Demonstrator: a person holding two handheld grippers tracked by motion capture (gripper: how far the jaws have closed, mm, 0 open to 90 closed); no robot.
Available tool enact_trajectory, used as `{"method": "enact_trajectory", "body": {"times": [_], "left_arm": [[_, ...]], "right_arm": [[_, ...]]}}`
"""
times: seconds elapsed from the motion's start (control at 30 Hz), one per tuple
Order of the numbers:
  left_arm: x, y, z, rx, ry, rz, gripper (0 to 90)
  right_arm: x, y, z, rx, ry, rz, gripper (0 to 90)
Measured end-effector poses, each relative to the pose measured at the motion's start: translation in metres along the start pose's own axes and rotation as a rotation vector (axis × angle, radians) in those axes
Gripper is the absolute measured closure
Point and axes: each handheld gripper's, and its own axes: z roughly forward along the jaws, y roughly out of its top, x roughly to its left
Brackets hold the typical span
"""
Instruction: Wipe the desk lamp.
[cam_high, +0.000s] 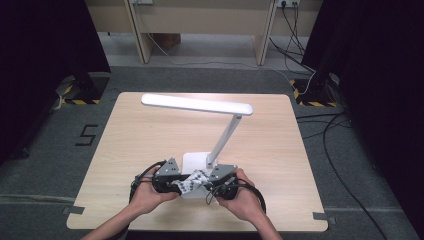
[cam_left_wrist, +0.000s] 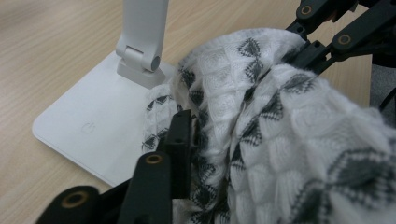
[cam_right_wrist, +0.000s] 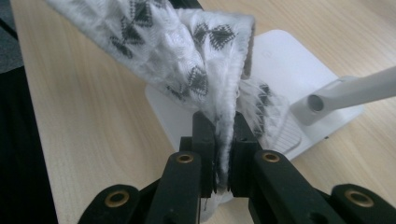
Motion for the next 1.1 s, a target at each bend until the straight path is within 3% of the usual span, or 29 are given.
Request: {"method": "enact_trajectory", "body": {"times": [0.5,1.1], "left_arm": [[0.001,0.003,-0.006,-0.046,0.012,-0.016,41.9],[0.005,0.001,-0.014,-0.051,0.027,-0.019,40.8]], "right_arm": [[-0.011,-0.007,-0.013,0.017,-0.076,0.065,85.3],[-0.026,-0.024,-0.029,0.021,-0.144,0.13,85.4]]}}
